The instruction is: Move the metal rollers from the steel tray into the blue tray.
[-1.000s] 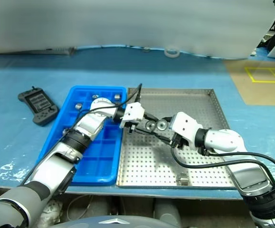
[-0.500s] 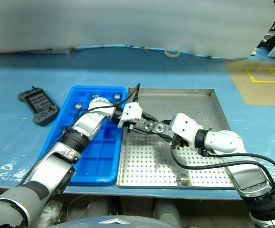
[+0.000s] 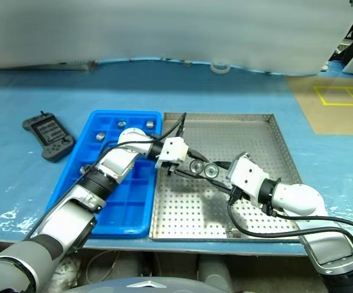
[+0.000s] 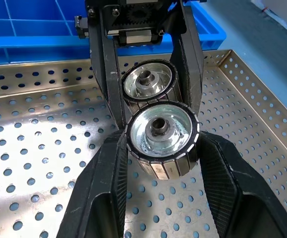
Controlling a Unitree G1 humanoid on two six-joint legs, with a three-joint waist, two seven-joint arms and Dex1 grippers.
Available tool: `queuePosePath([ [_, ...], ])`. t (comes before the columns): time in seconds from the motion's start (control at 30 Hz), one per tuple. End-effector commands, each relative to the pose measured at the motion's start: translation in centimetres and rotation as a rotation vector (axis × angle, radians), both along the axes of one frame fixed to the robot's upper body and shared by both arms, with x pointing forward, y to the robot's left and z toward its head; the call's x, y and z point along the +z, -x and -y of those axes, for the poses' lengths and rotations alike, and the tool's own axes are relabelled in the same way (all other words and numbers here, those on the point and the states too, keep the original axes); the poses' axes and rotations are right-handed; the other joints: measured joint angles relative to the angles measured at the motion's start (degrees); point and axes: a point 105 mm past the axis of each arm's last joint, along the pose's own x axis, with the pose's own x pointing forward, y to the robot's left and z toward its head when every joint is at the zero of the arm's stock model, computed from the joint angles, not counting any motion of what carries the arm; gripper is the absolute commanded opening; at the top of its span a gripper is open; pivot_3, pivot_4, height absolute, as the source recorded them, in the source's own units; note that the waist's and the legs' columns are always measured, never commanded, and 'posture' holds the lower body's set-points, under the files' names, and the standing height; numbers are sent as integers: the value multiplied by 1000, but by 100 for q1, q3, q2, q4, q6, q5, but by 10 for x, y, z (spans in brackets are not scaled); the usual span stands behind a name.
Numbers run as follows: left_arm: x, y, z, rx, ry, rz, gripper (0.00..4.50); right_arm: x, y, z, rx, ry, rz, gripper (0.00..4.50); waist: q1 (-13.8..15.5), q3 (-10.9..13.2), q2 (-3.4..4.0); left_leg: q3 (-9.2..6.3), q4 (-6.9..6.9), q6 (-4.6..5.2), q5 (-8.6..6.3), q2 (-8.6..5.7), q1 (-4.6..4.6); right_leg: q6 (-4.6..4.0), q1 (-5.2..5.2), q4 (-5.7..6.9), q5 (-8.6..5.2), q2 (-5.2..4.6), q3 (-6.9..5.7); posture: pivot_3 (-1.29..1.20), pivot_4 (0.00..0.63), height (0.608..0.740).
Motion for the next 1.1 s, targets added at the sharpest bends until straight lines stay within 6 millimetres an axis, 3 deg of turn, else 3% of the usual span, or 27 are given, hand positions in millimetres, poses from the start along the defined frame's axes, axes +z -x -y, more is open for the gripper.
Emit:
queuePosePath([
  [0.03, 7, -34, -61, 220, -43, 38, 1839, -17, -10, 54, -222, 104, -49, 1718, 13, 0, 0, 0, 0, 0, 0, -1, 0, 0, 0, 0, 0, 0, 0, -334, 150, 740],
  [0.33, 22, -37, -97, 340, 18, -112, 1839, -8, -23, 67, -279, 76, 3, 1718, 128, 1, 0, -1, -6, 2, 3, -2, -1, 0, -7, 2, 0, 0, -1, -224, 150, 740],
  [0.53, 46, -36, -86, 369, 162, -271, 1839, -6, -31, 49, -225, 83, 49, 1718, 212, 2, 0, -1, -6, -15, -5, -9, 1, 0, -4, 3, 0, -1, 1, -216, 150, 740],
  [0.77, 62, -29, -72, 338, 264, -457, 1839, 13, -50, 50, -256, 91, 201, 1718, 216, 15, 12, 0, -19, -26, 1, -19, -1, -1, -16, 5, -1, -4, 6, -225, 150, 740],
  [1.1, 73, -35, -71, 377, 307, -453, 1839, 25, -54, 43, -283, 0, 219, 1718, 187, 15, -10, 1, -16, 3, 6, -20, -10, -3, -23, 5, 0, -7, 6, -238, 150, 740],
])
